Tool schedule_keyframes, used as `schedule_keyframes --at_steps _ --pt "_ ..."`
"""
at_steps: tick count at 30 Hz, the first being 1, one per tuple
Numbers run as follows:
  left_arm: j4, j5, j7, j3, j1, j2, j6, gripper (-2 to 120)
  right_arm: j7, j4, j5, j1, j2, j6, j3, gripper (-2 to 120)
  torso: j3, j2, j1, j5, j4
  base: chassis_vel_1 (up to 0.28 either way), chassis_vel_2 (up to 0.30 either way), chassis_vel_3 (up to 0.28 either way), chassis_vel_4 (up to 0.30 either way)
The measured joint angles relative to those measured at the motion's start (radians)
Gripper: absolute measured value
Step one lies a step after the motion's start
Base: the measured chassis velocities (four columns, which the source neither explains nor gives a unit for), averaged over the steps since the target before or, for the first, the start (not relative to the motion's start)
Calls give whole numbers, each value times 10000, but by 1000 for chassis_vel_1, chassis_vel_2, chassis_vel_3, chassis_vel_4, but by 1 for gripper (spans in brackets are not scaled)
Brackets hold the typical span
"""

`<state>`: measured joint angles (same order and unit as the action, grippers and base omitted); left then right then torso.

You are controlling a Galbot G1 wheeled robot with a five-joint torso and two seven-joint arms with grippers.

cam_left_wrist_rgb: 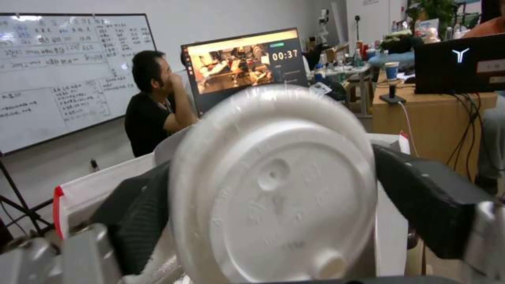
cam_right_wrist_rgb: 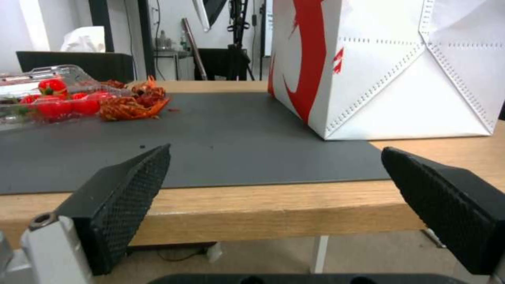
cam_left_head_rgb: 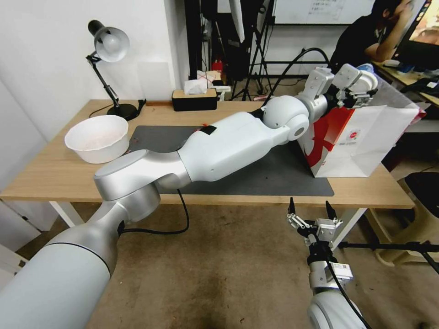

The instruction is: Pick up the trash from the table and place it into the takeout bag.

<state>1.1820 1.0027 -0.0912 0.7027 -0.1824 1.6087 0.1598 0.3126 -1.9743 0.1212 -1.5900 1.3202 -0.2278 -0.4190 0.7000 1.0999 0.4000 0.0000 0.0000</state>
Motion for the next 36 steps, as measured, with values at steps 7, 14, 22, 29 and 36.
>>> schedule_keyframes --at_steps 7,14,22,29,36 --pt "120 12 -31 -96 24 -1 -2 100 0 12 0 33 17 -3 6 100 0 0 -1 0 0 0 0 0 0" --pt "292 71 -168 -729 105 -168 87 100 11 -23 1 14 -11 -3 -26 100 -1 0 -1 0 -4 0 0 0 0" --pt "922 116 -342 -1220 546 -1174 194 100 20 -71 6 28 -13 2 -33 100 0 0 0 -3 1 0 0 0 0" --pt "1224 84 -365 -1372 796 -1688 196 100 21 -76 7 41 -4 14 -10 100 0 0 0 -4 3 0 0 0 0" --pt "1843 -95 -420 -2040 1510 -2735 194 100 19 -87 7 60 -9 39 23 100 0 1 1 -6 6 0 0 0 0"
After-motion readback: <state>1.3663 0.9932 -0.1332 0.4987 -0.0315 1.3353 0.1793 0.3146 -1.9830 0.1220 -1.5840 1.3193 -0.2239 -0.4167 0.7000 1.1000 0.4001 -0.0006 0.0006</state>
